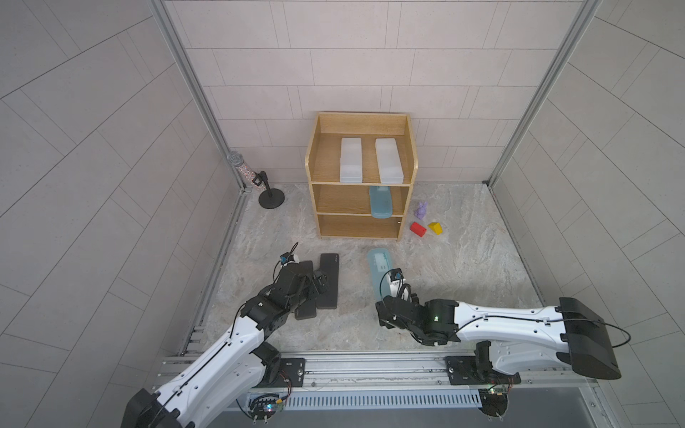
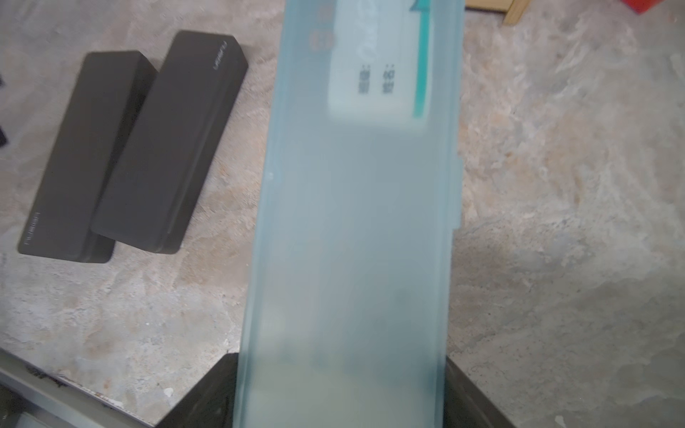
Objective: Place the pencil cases on the shelf according to color
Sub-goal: Pick up the pencil case from the center of the board, then place the pencil case on the shelf.
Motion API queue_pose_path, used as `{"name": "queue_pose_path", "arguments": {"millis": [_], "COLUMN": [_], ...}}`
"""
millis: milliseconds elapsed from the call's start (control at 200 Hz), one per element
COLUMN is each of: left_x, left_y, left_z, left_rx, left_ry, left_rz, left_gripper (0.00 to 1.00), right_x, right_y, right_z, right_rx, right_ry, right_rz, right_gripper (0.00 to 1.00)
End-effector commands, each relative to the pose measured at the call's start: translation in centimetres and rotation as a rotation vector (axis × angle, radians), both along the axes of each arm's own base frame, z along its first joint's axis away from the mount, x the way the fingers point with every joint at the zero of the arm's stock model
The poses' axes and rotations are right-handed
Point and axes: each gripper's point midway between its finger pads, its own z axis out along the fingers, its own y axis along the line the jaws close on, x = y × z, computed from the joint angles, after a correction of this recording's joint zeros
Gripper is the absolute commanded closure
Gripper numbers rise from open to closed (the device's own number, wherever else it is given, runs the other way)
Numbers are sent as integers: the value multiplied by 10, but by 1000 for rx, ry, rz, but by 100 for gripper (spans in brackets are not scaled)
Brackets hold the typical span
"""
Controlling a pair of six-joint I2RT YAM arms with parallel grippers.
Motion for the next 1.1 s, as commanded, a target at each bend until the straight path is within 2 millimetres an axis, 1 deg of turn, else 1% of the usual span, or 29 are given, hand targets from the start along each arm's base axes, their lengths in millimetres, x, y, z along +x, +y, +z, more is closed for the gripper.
{"name": "queue_pose_path", "arguments": {"millis": [0, 120, 235, 355, 490, 715, 901, 1096], "left_x": [13, 17, 20, 24, 30, 40, 48, 54], "left_y": [-3, -7, -6, -5, -5, -2, 3, 5], "left_z": [12, 15, 19, 22, 22, 18, 20, 23], "left_rx": [-2, -6, 0, 7, 5, -24, -44, -68], "left_ry": [-33, -35, -47, -53, -47, -36, -37, -39], "left_rz": [10, 5, 10, 13, 12, 26, 35, 29], "left_gripper": [0, 0, 0, 0, 0, 0, 0, 0], "right_x": [16, 33, 47, 65, 92, 137, 173, 210], "right_y": [3, 2, 6, 17, 27, 48, 65, 71], "right_z": [36, 60, 81, 94, 105, 114, 109, 101], "right_rx": [36, 78, 97, 103, 104, 112, 96, 75], "right_ry": [-82, -103, -135, -142, -156, -169, -164, -161], "right_rz": [46, 60, 70, 82, 52, 25, -1, -58], "right_gripper": [60, 60, 60, 60, 61, 61, 62, 61]}}
